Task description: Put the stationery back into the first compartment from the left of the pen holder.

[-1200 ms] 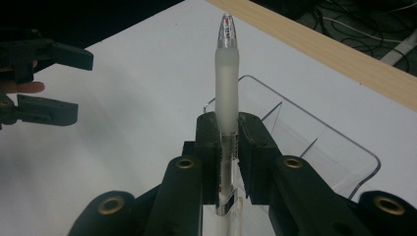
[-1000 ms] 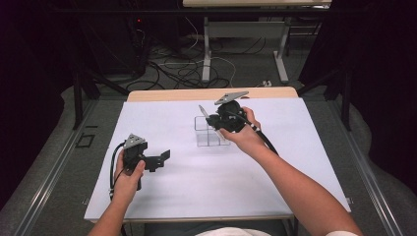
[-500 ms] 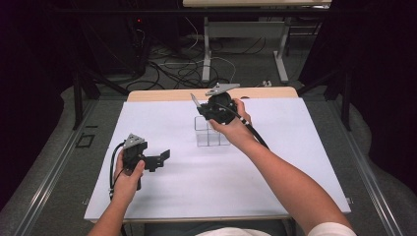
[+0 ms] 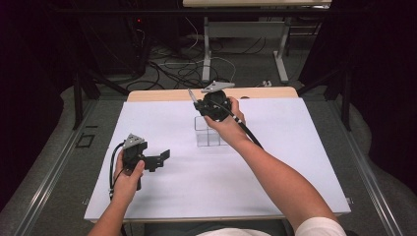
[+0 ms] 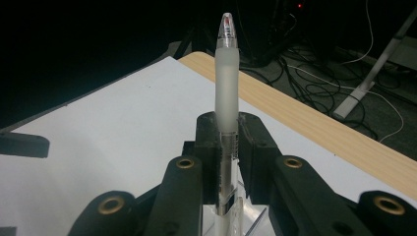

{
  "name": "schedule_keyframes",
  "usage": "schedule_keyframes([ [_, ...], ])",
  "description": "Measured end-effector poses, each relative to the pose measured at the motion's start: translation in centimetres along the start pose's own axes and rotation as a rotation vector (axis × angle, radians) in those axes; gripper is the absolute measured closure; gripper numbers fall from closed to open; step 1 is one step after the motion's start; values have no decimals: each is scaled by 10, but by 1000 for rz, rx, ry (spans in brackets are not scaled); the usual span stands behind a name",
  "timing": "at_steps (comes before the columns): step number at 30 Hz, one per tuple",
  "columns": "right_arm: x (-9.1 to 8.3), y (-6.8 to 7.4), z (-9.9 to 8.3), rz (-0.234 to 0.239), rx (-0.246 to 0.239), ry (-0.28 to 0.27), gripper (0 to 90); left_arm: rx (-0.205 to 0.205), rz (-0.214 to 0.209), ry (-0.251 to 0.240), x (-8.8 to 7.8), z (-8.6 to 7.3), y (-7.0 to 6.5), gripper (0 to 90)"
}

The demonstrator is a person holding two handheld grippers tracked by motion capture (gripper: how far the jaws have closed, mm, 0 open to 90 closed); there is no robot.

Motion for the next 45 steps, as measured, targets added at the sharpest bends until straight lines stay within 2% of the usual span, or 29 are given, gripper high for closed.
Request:
schedule_keyframes([
  [12,19,-7,-3,-38,7,-8,798,-5,0,-7,0,0,0,7],
  [16,26,-8,-4,-46,24,-11,798,-7,0,-8,0,0,0,7],
  [21,35,-7,-6,-58,16,-11,797,-6,-3,-3,0,0,-1,7],
  [33,43,-6,-13,-50,10,11,797,-17,-3,-12,4,2,1,7],
  [34,43,-7,-14,-51,7,10,798,-15,-6,-2,4,2,1,7],
  [37,45,-7,-16,-40,23,9,798,-11,-11,5,8,2,-1,7],
  [38,44,-7,-17,-44,16,25,798,-10,-11,-1,9,3,-2,7],
  [39,45,-7,-16,-43,19,8,797,-9,-12,0,9,3,-2,7],
  [41,46,-6,-17,-44,11,10,797,-6,-14,1,9,3,-2,7],
  [45,48,-4,-19,-41,25,20,797,-10,-12,4,8,3,-1,7],
])
Point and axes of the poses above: each handheld gripper's, and its own axes: x roughly forward along the jaws, z roughly out of its top, y roughly to its left, the point moved 6 cm from there along x, roughly forward along the jaws, and after that the axes turned 4 degrees about y, right-handed, at the moved point
